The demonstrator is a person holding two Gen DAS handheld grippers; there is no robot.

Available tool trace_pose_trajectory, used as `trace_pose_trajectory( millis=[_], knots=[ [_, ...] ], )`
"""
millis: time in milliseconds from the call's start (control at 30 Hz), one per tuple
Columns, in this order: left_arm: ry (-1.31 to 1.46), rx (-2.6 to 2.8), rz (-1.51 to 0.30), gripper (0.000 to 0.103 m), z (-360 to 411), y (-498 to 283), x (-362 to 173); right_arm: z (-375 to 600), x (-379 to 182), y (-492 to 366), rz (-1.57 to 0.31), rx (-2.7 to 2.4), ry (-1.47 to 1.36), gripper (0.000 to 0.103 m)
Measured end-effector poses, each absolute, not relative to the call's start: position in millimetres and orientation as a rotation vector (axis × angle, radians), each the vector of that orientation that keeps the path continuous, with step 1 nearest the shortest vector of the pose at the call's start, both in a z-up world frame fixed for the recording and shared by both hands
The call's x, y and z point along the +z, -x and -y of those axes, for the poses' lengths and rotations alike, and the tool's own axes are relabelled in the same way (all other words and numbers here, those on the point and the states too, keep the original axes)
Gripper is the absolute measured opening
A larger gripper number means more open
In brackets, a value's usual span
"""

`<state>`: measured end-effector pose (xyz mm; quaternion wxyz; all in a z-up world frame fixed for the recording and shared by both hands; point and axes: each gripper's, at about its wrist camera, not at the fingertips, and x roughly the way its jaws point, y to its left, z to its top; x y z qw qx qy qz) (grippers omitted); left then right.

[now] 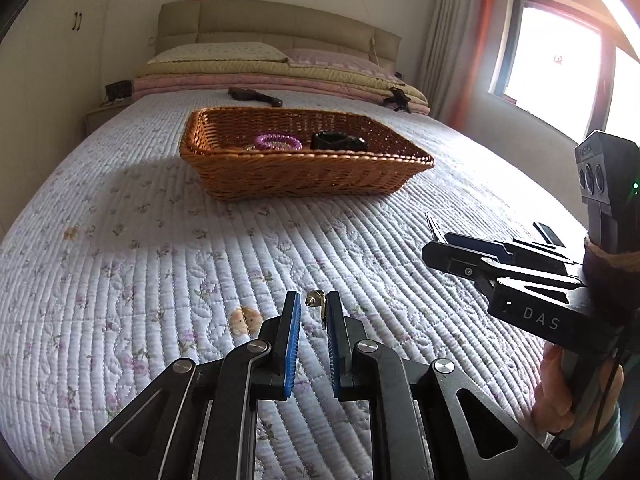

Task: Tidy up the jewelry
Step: 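Grasp the small gold charm with the left tool while the right tool grasps the silver hair clip, then lower the charm and clip into the wicker basket and open both tools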

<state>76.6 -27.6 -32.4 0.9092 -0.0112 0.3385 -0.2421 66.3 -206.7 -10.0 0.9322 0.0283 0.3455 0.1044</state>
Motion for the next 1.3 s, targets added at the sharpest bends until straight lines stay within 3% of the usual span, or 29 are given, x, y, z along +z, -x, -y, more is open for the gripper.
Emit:
trace_pose_trajectory(
  millis=[233, 433, 667, 967, 1067, 1200, 1267, 1300],
  knots=[
    [0.006, -0.485, -0.594, 0.013, 27, -108, 31, 211, 43, -94, -0.630, 0.188, 0.049, 0.029],
    [0.035, -0.488, -0.577, 0.013, 41, -187, 65, 239, 71, -184, -0.647, 0.153, 0.012, 0.029],
    [0.025, -0.454, -0.698, 0.013, 63, -282, 24, 245, 43, -293, -0.786, 0.138, -0.122, 0.029],
    [-0.004, -0.430, -0.761, 0.013, 75, -303, -13, 251, 6, -336, -0.913, 0.047, -0.068, 0.029],
    [0.023, -0.426, -0.756, 0.016, 71, -302, -13, 250, 12, -328, -0.894, 0.035, -0.049, 0.031],
    [0.048, -0.429, -0.717, 0.040, 64, -292, -2, 248, 22, -306, -0.850, 0.035, -0.024, 0.033],
    [0.068, -0.438, -0.692, 0.042, 58, -280, 8, 250, 32, -285, -0.813, 0.058, -0.047, 0.033],
    [0.071, -0.439, -0.677, 0.042, 55, -271, 14, 251, 38, -270, -0.787, 0.067, -0.054, 0.038]
  ],
)
